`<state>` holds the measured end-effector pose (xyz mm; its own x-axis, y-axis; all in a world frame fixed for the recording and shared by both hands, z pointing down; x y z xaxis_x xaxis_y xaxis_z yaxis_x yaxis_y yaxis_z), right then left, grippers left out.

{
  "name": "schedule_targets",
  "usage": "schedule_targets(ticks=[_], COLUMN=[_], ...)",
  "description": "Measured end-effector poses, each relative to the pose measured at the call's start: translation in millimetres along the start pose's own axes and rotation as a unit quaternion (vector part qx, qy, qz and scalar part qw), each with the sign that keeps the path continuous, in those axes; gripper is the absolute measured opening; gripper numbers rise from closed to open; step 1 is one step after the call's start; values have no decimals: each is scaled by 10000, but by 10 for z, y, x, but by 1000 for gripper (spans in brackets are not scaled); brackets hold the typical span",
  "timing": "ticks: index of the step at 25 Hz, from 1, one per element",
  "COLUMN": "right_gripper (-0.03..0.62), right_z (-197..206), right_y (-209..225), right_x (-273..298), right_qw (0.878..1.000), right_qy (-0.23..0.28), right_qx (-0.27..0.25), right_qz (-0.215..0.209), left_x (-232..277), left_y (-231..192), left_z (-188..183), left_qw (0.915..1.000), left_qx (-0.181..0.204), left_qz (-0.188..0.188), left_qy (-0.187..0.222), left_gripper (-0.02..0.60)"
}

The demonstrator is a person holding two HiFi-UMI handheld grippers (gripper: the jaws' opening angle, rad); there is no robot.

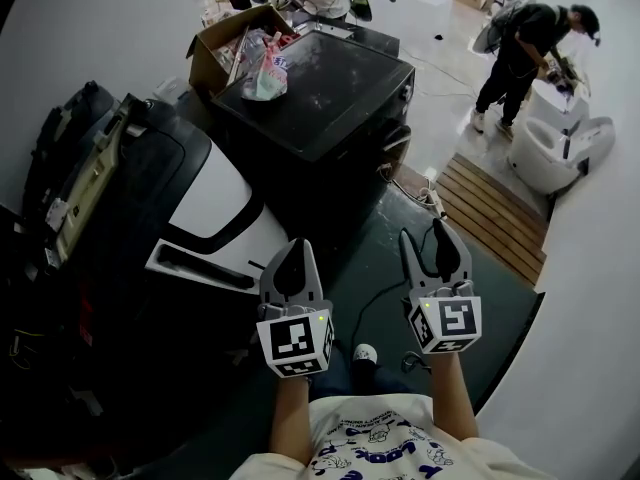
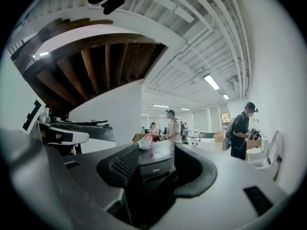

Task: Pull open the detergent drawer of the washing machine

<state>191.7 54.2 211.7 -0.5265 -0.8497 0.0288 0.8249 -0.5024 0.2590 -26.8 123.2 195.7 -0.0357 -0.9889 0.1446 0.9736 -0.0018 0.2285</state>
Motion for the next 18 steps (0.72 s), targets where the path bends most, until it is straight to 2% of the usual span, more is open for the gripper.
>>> schedule_targets(ticks=[10,18], right_gripper=[233,233], right_z=[98,179], right_y=[131,170], right_x=[343,920], right_qw=[9999,9996], right_qy=[-139,-189], right_qx=[26,53], right_qz=[58,192], left_x=[439,1034], left_y=[-16,-233], left_z=[88,165], left_qw=[9998,9992], left_qx=[-42,8], left_qz=[145,386], left_qy=[-89,-109], left_gripper=[14,14])
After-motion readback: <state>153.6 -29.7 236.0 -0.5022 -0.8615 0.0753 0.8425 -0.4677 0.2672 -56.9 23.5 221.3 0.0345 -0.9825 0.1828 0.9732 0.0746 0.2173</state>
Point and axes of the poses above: the fingertips, and each gripper's own axes: x forward along the fingers, y to its right, z out of its underside, the point moved 8 cm from there along -x, backward along the fingers, and after that the axes turned 12 degrees about x, right-handed, at the moved point
